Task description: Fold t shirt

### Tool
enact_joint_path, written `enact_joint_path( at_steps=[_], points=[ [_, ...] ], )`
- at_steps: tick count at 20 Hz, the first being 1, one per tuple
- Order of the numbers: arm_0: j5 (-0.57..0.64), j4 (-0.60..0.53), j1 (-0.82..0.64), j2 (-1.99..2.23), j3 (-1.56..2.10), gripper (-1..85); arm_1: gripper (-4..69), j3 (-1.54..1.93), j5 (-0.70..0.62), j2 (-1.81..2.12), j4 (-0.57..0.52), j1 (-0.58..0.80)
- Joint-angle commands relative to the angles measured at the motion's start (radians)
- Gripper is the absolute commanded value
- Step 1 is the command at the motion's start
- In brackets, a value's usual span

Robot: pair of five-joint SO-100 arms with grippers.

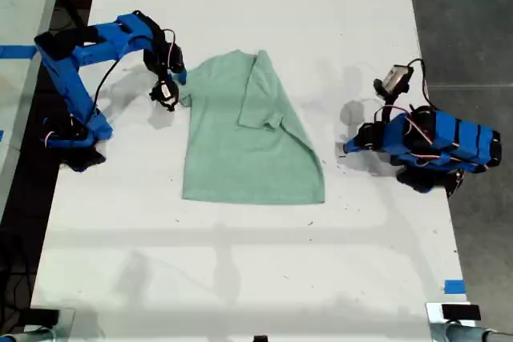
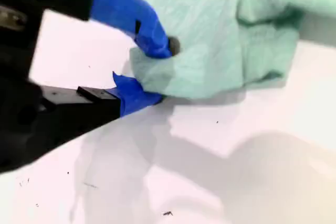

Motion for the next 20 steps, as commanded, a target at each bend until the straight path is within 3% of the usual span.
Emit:
enact_joint_path(
  at_steps=[1,4,7,12,13,14,16,18,19,20],
  points=[
    [-0.055,0.058,-0.014,0.032,-0.029,-0.1,-1.9,-0.025,-0.008,-0.005,0.005,-0.009],
    [-0.101,0.193,0.040,0.146,-0.144,-0.1,-1.9,-0.025,-0.009,-0.005,0.005,-0.009],
    [-0.193,0.353,0.192,0.167,-0.422,-0.1,-1.9,-0.025,-0.009,-0.005,0.005,-0.009],
    [-0.390,0.373,0.471,-0.244,-0.919,-0.1,-1.9,-0.025,-0.011,-0.005,0.005,-0.009],
    [-0.423,0.344,0.492,-0.321,-0.962,8.0,-1.9,-0.025,-0.011,-0.005,0.005,-0.011],
    [-0.443,0.314,0.503,-0.362,-0.962,22.8,-1.9,-0.025,-0.012,-0.005,0.005,-0.014],
    [-0.426,0.319,0.495,-0.390,-0.960,25.3,-1.9,-0.025,-0.015,-0.005,0.005,-0.014],
    [-0.391,0.359,0.477,-0.288,-0.943,21.2,-1.9,-0.025,-0.018,-0.005,0.005,-0.014],
    [-0.391,0.385,0.469,-0.195,-0.930,1.8,-1.9,-0.025,-0.018,-0.005,0.005,-0.014],
    [-0.394,0.397,0.462,-0.080,-0.902,-0.1,-1.9,-0.025,-0.018,-0.005,0.005,-0.014]
  ],
)
